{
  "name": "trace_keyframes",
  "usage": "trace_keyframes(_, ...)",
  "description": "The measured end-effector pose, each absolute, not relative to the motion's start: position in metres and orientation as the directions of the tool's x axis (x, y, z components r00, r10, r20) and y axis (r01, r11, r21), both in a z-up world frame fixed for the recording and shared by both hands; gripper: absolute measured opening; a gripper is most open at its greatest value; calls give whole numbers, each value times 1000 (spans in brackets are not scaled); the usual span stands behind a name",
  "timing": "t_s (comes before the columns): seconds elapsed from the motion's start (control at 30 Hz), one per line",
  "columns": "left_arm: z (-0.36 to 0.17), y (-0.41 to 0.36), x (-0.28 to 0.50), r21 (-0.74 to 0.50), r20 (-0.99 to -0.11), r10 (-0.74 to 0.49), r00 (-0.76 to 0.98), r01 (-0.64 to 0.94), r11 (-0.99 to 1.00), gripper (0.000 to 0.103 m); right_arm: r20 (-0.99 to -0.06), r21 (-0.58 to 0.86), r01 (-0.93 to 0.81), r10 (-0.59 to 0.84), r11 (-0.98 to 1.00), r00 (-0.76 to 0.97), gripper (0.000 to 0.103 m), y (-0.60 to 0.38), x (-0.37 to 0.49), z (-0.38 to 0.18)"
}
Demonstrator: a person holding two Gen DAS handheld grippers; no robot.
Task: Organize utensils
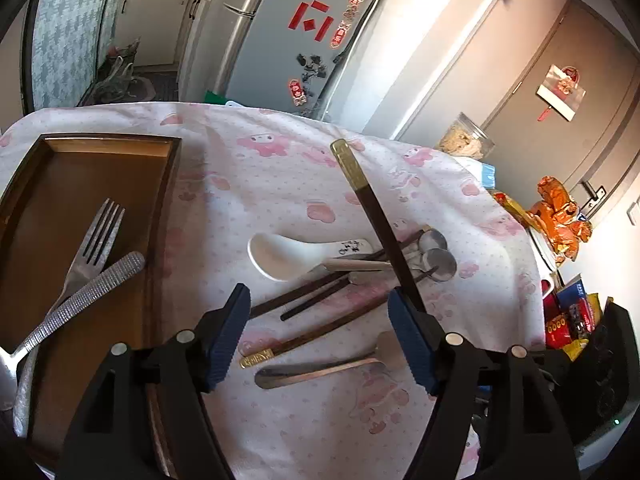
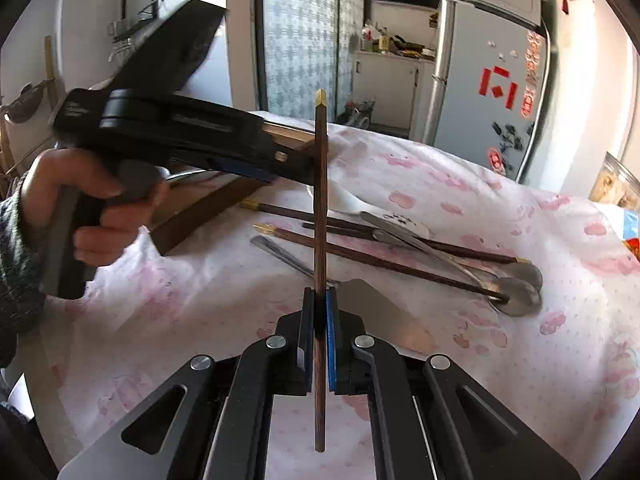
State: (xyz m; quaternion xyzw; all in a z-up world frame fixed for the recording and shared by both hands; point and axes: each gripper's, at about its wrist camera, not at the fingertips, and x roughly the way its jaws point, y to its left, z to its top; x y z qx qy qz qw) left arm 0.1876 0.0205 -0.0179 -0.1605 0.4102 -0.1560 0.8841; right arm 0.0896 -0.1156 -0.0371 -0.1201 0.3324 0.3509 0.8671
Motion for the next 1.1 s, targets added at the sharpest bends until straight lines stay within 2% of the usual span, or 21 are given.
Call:
trace_keyframes(0.4, -24, 27, 184, -453, -658, -437, 613, 141, 880, 75, -694, 65, -672, 518, 738, 501, 5, -113, 100, -50)
trace_keyframes(0.63, -34, 7, 192, -418, -699, -431, 571, 162, 894, 74, -687, 56, -695, 533, 717, 495, 5, -104, 93, -49)
trace_keyframes(0.67, -33, 3, 192, -405, -700, -422, 576, 166, 899, 69, -687, 52, -700, 535, 712, 492, 5, -102, 91, -48)
trace_keyframes(0.73, -31, -1, 191, -378, -702, -407, 585, 178, 908, 38, -689, 43, -706, 532, 707, 492, 5, -101, 88, -48)
trace_keyframes(0.77, -31, -2, 191, -372, -701, -405, 586, 183, 910, 28, -689, 39, -708, 532, 706, 492, 5, -100, 86, -47)
trace_keyframes(0.8, -29, -4, 190, -363, -700, -402, 590, 190, 912, 25, -688, 35, -707, 530, 707, 496, 5, -100, 85, -47)
trace_keyframes(1.1, -3, 19, 173, -349, -653, -379, 655, 183, 919, 22, -686, 0, -734, 534, 679, 494, 5, -72, 81, -27)
